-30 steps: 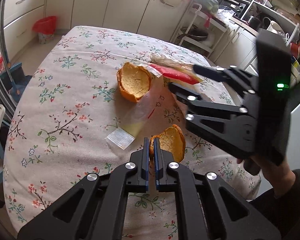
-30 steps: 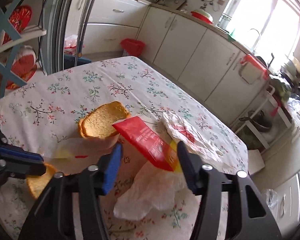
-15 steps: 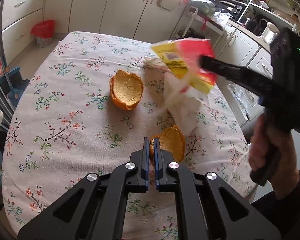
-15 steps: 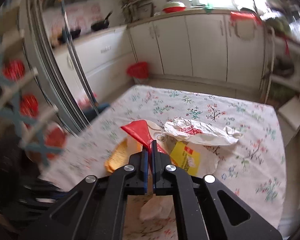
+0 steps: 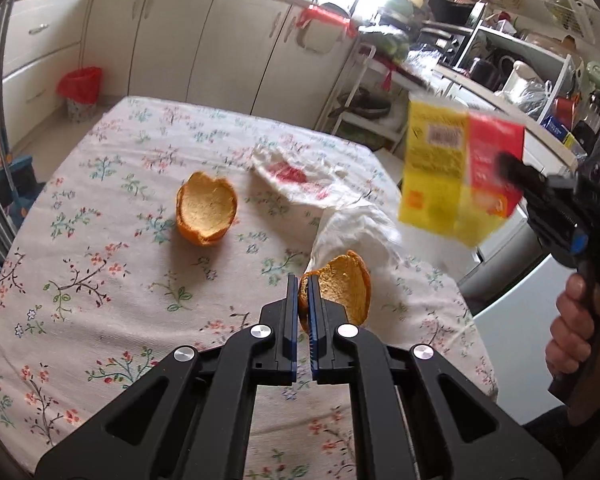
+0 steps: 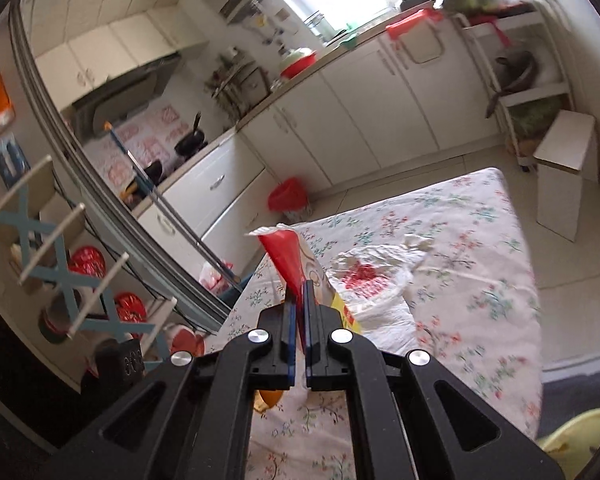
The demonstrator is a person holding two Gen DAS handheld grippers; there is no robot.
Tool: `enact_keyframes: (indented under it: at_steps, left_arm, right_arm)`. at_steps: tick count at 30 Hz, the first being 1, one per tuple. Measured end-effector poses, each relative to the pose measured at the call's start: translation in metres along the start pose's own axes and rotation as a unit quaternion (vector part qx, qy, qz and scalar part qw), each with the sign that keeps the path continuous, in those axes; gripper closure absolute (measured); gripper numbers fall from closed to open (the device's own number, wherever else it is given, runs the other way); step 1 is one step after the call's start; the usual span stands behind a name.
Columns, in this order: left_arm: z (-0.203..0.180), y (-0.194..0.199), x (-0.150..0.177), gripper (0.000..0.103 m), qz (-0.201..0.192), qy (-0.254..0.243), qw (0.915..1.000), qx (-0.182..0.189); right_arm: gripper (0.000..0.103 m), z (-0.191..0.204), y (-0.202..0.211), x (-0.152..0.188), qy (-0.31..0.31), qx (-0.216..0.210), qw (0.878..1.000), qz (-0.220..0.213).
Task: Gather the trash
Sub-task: 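Carry the peel and packet to the yellow bucket and open both tools over it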
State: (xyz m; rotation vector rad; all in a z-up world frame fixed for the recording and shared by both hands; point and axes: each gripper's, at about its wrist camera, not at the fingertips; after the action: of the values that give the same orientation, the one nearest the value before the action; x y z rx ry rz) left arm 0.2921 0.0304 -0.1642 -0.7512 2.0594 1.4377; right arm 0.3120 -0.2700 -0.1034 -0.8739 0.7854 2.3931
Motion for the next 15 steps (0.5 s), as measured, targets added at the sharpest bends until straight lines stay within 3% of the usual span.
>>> enact_keyframes:
  at_steps: [7,9,11,15]
  left_arm:
    - [-0.014,0.009,0.008,0.099,-0.027,0.003,0.9996,0.008]
    - [-0.019,0.010,0.012,0.099,-0.029,0.002,0.9995,0.012]
    - [-0.023,0.010,0.014,0.099,-0.030,-0.005,0.9995,0.010]
    - [-0.027,0.006,0.015,0.099,-0.030,-0.008,0.9995,0.008]
  right_arm:
    - [0.099,-0.009,0.040,0.003,-0.034,-0.021,0.998,-0.038]
    - [0.099,-0.008,0.044,0.003,-0.023,0.010,0.999,-0.031]
    - [0.099,-0.015,0.051,0.006,-0.054,-0.017,0.998,-0.038]
    - [0.099,-0.014,0.068,0.003,-0.043,-0.006,0.998,-0.052]
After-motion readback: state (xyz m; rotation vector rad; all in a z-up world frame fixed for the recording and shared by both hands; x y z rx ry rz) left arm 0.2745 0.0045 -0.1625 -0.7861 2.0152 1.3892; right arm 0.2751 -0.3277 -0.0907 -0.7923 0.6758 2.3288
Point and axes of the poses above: each gripper's, at about its wrist camera, not at the fingertips, and y roughly against the way its jaws point, z to its left, x to its underside, and after that the axes turned 4 degrees about -x, right-handed
